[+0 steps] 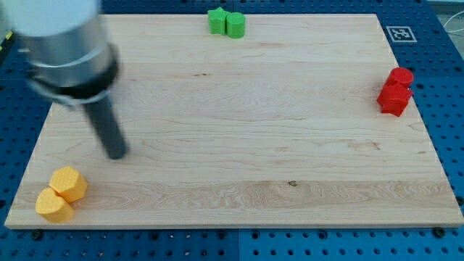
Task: Point at the yellow heart
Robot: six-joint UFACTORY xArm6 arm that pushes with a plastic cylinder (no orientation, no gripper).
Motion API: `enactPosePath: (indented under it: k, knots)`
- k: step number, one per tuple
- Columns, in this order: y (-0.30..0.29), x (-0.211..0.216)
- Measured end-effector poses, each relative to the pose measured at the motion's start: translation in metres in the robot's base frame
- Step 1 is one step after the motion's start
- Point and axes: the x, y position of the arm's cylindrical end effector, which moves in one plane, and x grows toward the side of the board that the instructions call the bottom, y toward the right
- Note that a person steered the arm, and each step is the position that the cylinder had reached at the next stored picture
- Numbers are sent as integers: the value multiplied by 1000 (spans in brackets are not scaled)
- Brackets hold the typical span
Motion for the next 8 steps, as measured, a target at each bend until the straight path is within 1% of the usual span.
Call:
enactPosePath:
  k: [1, 2, 4, 8]
  knots:
    - [-92, 5]
    - [-95, 11]
    - [-91, 97]
    - [-55, 98]
